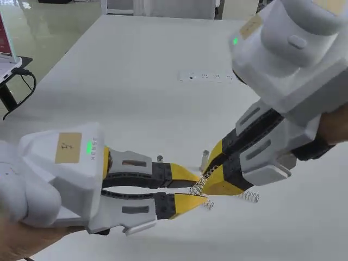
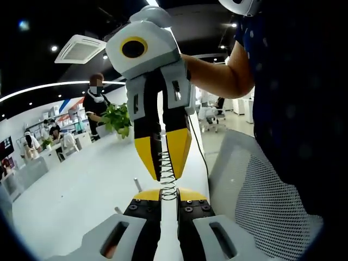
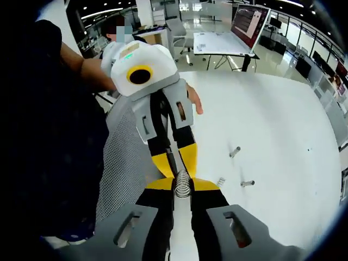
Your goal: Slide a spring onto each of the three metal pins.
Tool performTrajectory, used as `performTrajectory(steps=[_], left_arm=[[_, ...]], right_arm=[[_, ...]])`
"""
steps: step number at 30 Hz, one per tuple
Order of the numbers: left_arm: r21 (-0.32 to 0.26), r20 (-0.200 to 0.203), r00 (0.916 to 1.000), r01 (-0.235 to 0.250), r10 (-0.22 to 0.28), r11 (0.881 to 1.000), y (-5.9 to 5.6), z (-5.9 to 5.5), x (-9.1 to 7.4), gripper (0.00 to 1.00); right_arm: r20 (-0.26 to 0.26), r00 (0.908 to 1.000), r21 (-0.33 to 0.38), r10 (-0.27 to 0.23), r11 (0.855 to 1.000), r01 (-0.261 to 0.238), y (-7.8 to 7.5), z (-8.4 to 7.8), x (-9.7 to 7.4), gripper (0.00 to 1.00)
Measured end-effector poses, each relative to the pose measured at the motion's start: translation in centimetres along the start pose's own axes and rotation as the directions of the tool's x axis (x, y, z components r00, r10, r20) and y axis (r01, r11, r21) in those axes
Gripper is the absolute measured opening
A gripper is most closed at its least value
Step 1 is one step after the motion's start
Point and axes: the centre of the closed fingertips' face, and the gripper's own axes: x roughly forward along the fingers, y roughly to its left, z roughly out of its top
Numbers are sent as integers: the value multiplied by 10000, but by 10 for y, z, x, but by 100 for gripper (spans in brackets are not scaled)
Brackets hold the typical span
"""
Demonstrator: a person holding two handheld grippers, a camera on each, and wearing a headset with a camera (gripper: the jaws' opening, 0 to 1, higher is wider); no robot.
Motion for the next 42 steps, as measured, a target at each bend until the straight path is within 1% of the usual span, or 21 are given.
performTrajectory(steps=[3,8,12,16,18,22,29,34,35,36,37,39,42], left_arm=[[3,-28,10000,3,-3,10000,1,-1,1,2],[10,-119,9999,-1,1,10000,2,-4,5,2],[-3,-186,9998,-36,36,10000,5,-4,6,2],[-75,-225,9997,-55,53,10000,6,-5,7,2],[-108,-260,9996,-77,74,9999,7,-6,7,2],[-162,-286,9995,-147,142,9998,8,-8,6,2],[-367,-378,9990,-260,246,9990,11,-11,4,3],[-533,-399,9985,-404,383,9978,15,-13,0,4],[-635,-414,9983,-427,401,9971,16,-14,-1,6],[-684,-518,9977,-467,432,9966,17,-17,-2,7],[-664,-548,9974,-514,478,9965,17,-18,-3,8],[-827,-575,9968,-610,563,9947,19,-20,-6,11],[-966,-656,9951,-805,744,9921,23,-24,-13,13]], right_arm=[[-375,9993,-196,40,9998,-48,-1,-1,1,8],[-1021,9948,-570,13,9984,-71,-4,-2,4,8],[-1512,9885,-1008,-88,9949,-66,-14,-3,5,8],[-1755,9845,-1174,-17,9929,-192,-22,-1,7,8],[-1821,9833,-1227,-4,9922,-223,-25,-1,8,8],[-1851,9827,-1247,-10,9919,-225,-26,0,9,8],[-1880,9822,-1272,-21,9916,-222,-18,-2,8,8],[-1796,9837,-1237,-18,9921,-208,-17,0,9,8],[-1732,9849,-1251,-51,9920,-168,-19,2,9,8],[-1704,9854,-1217,-56,9924,-154,-20,3,9,8],[-1675,9859,-1199,-51,9927,-152,-22,5,10,8],[-1630,9866,-1167,-43,9931,-149,-27,7,10,8],[-1598,9871,-1171,-86,9931,-103,-30,9,10,8]])
